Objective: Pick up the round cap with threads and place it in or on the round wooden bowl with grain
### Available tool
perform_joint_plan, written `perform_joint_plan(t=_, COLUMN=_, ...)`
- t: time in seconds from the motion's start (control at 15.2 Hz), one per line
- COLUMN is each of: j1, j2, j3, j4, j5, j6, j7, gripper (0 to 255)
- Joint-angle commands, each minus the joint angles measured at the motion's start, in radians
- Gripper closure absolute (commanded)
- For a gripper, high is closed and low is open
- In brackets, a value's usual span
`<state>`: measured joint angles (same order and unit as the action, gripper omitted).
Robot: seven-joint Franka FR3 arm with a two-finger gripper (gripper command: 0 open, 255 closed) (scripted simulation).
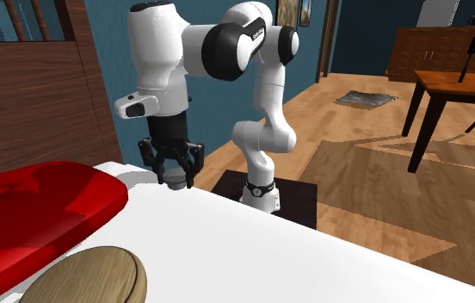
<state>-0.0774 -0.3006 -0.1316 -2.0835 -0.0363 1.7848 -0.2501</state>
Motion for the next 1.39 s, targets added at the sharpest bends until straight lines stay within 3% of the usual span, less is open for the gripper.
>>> perform_joint_plan(t=0.0, j1=0.001, j2=0.081, j3=-0.007, j4=0.079, j5=0.009, j6=0.002, j7=-0.01, gripper=255)
perform_joint_plan(t=0.59, j1=-0.015, j2=0.464, j3=-0.031, j4=0.53, j5=0.066, j6=-0.071, j7=-0.062, gripper=255)
perform_joint_plan(t=1.06, j1=-0.067, j2=0.836, j3=-0.03, j4=1.078, j5=0.122, j6=-0.25, j7=-0.086, gripper=255)
perform_joint_plan(t=1.32, j1=-0.061, j2=0.812, j3=-0.03, j4=0.985, j5=0.118, j6=-0.181, j7=-0.087, gripper=255)
